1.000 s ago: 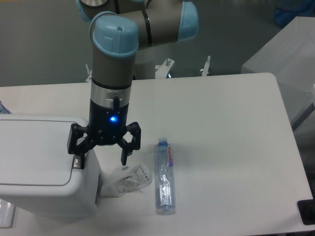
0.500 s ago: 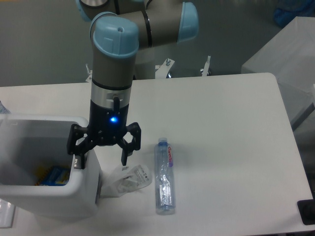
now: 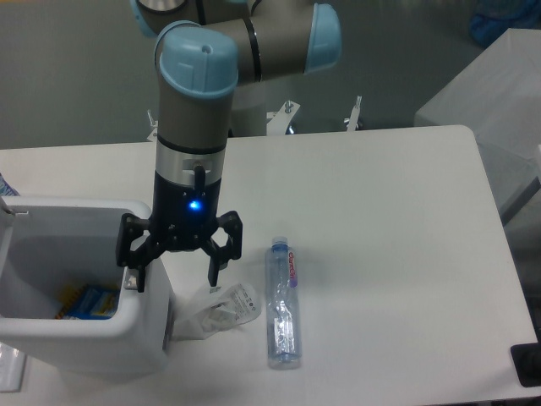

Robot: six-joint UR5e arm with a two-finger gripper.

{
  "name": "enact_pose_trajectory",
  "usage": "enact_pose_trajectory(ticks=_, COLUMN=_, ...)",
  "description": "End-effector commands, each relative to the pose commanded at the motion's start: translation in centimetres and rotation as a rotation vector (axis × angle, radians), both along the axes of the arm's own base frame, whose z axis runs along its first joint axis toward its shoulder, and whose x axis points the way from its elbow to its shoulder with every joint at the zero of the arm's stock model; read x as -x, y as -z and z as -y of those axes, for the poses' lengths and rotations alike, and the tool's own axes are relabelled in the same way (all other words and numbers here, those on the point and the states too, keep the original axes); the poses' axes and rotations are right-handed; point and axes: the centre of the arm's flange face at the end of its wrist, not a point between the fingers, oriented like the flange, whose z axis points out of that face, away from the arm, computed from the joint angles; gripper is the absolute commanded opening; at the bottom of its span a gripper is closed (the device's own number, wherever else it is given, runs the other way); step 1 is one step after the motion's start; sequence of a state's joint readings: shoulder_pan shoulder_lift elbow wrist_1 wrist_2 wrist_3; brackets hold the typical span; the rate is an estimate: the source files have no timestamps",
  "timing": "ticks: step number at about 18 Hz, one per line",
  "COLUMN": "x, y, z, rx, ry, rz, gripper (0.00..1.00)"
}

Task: Open the trash can

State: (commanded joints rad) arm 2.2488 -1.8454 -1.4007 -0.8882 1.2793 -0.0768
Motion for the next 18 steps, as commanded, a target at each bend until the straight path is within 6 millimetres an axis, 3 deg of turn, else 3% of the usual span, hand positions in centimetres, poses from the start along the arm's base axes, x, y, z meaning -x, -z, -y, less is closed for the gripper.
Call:
enact_pose_trajectory(ticks=4, x=2.7, y=-3.3, z=1.0, rx=-0.03, ry=0.022, rz=-0.095, gripper=1.0)
enact_pose_trajectory(ticks=7, x=4.8, y=-3.9, z=2.5, rx=-0.015, ry=0.022, rz=-0.134, gripper=1.0)
enact_pose_trajectory(ticks=9, x=6.4, y=-4.7, z=4.6, rx=0.028, ry=-0.015, rz=-0.203, gripper=1.0)
enact_pose_trajectory(ticks=13, x=7.9, y=-3.2, z=6.2, rx=0.25, ry=0.114, rz=-0.334, gripper=1.0)
enact_pose_trajectory(ticks=18, x=8.6, y=-1.9, z=7.3, rx=0.391, ry=0.219, rz=-0.395, gripper=1.0)
